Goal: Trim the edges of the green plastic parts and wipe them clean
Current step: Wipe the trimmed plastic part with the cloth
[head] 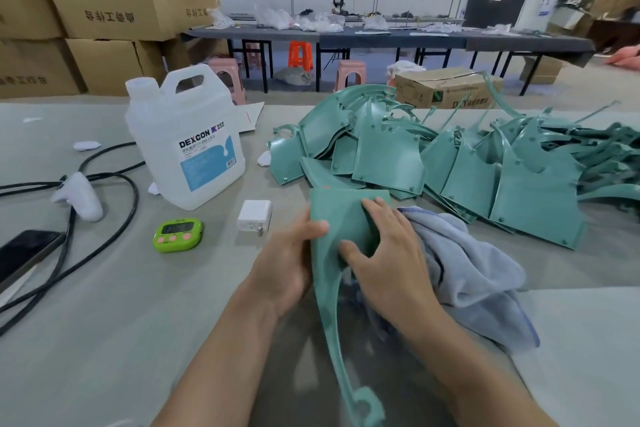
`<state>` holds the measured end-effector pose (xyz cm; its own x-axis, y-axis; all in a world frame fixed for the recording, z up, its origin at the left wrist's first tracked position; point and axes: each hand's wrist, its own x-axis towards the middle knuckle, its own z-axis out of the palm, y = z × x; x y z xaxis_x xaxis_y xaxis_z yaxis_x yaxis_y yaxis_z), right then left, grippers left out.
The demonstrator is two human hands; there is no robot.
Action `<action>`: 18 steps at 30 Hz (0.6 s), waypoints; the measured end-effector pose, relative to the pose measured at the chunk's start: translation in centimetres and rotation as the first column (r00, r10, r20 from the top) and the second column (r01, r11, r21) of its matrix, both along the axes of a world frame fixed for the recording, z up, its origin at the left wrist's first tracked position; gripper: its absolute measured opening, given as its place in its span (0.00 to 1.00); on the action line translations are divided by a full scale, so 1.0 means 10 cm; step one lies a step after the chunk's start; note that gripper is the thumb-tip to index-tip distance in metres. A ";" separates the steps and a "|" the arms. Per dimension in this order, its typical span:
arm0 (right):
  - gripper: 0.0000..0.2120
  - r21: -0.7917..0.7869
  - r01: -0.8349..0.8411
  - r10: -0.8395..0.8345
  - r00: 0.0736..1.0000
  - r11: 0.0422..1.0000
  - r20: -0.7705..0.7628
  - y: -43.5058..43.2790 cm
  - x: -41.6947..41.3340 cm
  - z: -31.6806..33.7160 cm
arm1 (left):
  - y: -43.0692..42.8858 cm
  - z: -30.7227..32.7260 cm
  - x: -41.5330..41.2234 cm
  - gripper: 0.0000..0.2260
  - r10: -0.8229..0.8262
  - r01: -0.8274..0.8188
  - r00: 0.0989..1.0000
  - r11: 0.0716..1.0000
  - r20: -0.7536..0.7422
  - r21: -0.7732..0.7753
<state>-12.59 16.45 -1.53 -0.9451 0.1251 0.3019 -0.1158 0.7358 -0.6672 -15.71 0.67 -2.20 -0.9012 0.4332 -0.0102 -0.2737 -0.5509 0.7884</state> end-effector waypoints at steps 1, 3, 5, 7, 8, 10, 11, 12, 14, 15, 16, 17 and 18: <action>0.35 0.013 -0.016 0.016 1.000 1.000 0.017 0.01 -0.01 -0.03 | 0.02 -0.01 0.03 0.21 -0.084 0.084 0.996 0.996 -0.004 -0.029; 0.35 0.040 -0.053 0.052 0.998 0.998 0.027 0.03 0.01 -0.05 | 0.06 -0.03 0.09 0.21 -0.135 0.135 0.991 0.991 0.016 -0.020; 0.34 0.094 -0.091 0.096 0.994 0.991 -0.052 0.02 0.08 -0.01 | 0.10 -0.01 0.11 0.21 -0.023 0.020 0.998 0.999 0.052 0.042; 0.32 0.123 -0.126 0.146 0.975 0.984 -0.169 -0.06 0.20 0.02 | 0.13 0.02 0.08 0.19 0.185 -0.190 0.979 0.980 0.089 0.053; 0.31 0.103 -0.157 0.174 0.966 0.982 -0.191 -0.11 0.26 0.02 | 0.14 0.06 0.05 0.16 0.306 -0.311 0.947 0.949 0.100 0.043; 0.34 0.077 -0.240 0.250 0.956 0.968 -0.157 -0.24 0.37 0.02 | 0.13 0.09 -0.01 0.10 0.513 -0.519 0.852 0.854 0.103 0.035; 0.36 0.095 -0.279 0.289 0.950 0.956 -0.120 -0.28 0.39 0.01 | 0.12 0.09 -0.03 0.11 0.582 -0.586 0.808 0.809 0.091 0.032; 0.36 0.122 -0.312 0.323 0.943 0.942 -0.083 -0.30 0.38 0.01 | 0.11 0.11 -0.04 0.12 0.626 -0.629 0.777 0.777 0.073 0.024; 0.34 0.080 -0.370 0.372 0.928 0.926 -0.016 -0.26 0.31 0.02 | 0.12 0.11 -0.03 0.13 0.662 -0.663 0.748 0.749 0.047 -0.003; 0.33 -0.024 -0.378 0.379 0.925 0.925 0.022 -0.21 0.28 0.05 | 0.11 0.10 -0.03 0.11 0.669 -0.669 0.742 0.743 0.053 -0.015; 0.31 -0.170 -0.370 0.384 0.921 0.913 0.062 -0.16 0.26 0.08 | 0.10 0.10 -0.04 0.11 0.677 -0.677 0.734 0.736 0.063 -0.024; 0.28 -0.343 -0.355 0.405 0.910 0.870 0.086 -0.10 0.23 0.10 | 0.08 0.09 -0.07 0.10 0.687 -0.687 0.724 0.726 0.064 -0.029; 0.25 -0.518 -0.341 0.449 0.888 0.785 0.096 -0.05 0.21 0.08 | 0.06 0.09 -0.09 0.10 0.703 -0.703 0.709 0.711 0.055 -0.032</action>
